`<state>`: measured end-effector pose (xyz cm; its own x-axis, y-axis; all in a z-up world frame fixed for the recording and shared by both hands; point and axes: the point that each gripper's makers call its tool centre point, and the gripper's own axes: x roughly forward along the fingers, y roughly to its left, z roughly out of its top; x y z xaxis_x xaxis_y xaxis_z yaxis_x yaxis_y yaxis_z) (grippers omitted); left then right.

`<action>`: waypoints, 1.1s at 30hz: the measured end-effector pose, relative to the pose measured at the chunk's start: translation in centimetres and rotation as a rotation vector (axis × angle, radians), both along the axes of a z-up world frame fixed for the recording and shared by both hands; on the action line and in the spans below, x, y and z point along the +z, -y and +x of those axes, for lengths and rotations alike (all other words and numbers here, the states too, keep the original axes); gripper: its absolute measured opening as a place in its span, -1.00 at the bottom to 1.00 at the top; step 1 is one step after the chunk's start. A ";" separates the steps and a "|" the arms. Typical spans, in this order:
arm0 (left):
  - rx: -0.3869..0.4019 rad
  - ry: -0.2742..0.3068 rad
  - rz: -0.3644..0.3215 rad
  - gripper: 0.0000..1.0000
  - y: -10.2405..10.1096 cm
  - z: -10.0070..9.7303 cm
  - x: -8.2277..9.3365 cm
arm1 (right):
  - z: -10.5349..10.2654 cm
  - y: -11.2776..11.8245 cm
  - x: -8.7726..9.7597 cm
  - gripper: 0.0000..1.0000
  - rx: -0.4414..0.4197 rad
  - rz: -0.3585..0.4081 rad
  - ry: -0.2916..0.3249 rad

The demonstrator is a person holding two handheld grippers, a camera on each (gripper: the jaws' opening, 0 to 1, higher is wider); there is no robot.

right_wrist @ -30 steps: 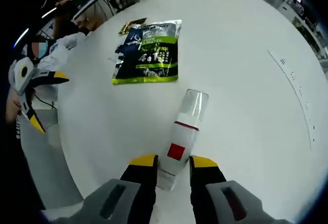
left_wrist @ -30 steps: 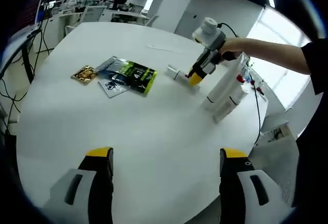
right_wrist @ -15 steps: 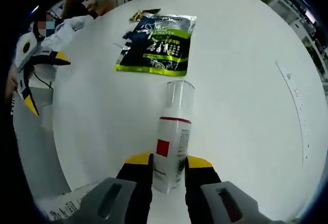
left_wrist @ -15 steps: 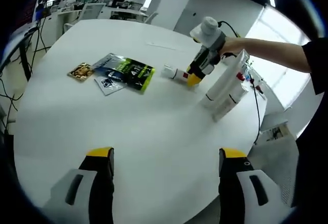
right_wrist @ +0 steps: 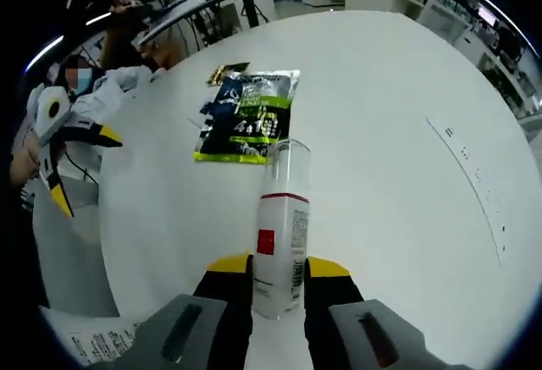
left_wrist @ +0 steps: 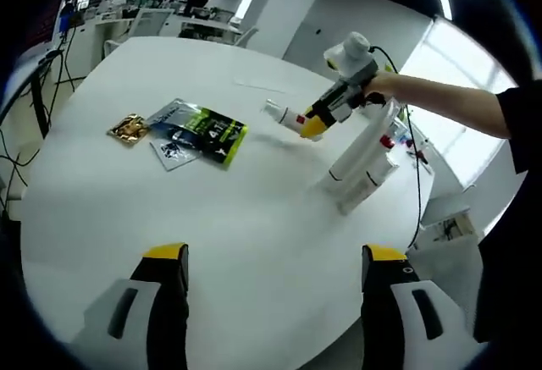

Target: Arrange the skincare products in the storage area until every visible bottle or jar stands upright without overlapping.

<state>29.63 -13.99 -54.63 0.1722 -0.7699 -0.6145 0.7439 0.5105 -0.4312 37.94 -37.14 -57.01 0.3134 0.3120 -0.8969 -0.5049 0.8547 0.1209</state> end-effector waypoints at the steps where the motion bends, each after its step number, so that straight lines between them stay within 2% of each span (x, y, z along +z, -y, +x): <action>1: 0.001 -0.001 -0.017 0.55 0.3 0.0 0.4 | 0.2 0.0 0.5 -0.74 -0.012 0.010 0.015; 3: 0.003 -0.006 -0.051 0.55 0.8 -0.1 1.1 | 0.1 -0.2 2.5 -0.74 -0.035 0.042 0.062; 5: 0.006 -0.016 -0.097 0.55 1.4 -0.2 2.0 | -0.2 -0.5 3.7 -0.74 -0.047 0.071 0.088; 8: -0.007 -0.010 -0.122 0.55 1.8 -0.6 3.2 | 0.1 -0.4 5.2 -0.74 -0.086 0.091 0.146; 13: -0.019 -0.010 -0.179 0.55 2.6 -1.3 5.2 | 0.0 -0.2 10.3 -0.74 -0.175 0.212 0.285; 15: -0.019 -0.013 -0.209 0.56 2.9 -1.6 6.1 | -0.4 -0.1 12.0 -0.74 -0.193 0.241 0.320; 17: -0.029 -0.050 -0.275 0.55 3.5 -2.1 7.6 | -0.6 -0.2 14.7 -0.74 -0.255 0.323 0.393; 19: -0.032 -0.037 -0.307 0.55 3.7 -2.0 9.0 | -1.2 -0.8 16.5 -0.73 -0.274 0.382 0.430; 25: -0.043 0.024 -0.321 0.54 3.9 -1.7 11.9 | -2.9 -1.2 19.8 -0.73 -0.293 0.425 0.521; 28: -0.045 0.030 -0.343 0.54 4.0 -2.0 12.8 | -3.7 -1.9 21.0 -0.73 -0.287 0.445 0.549; 33: -0.068 0.051 -0.340 0.54 4.1 -2.6 13.5 | -4.7 -2.9 22.7 -0.73 -0.270 0.463 0.603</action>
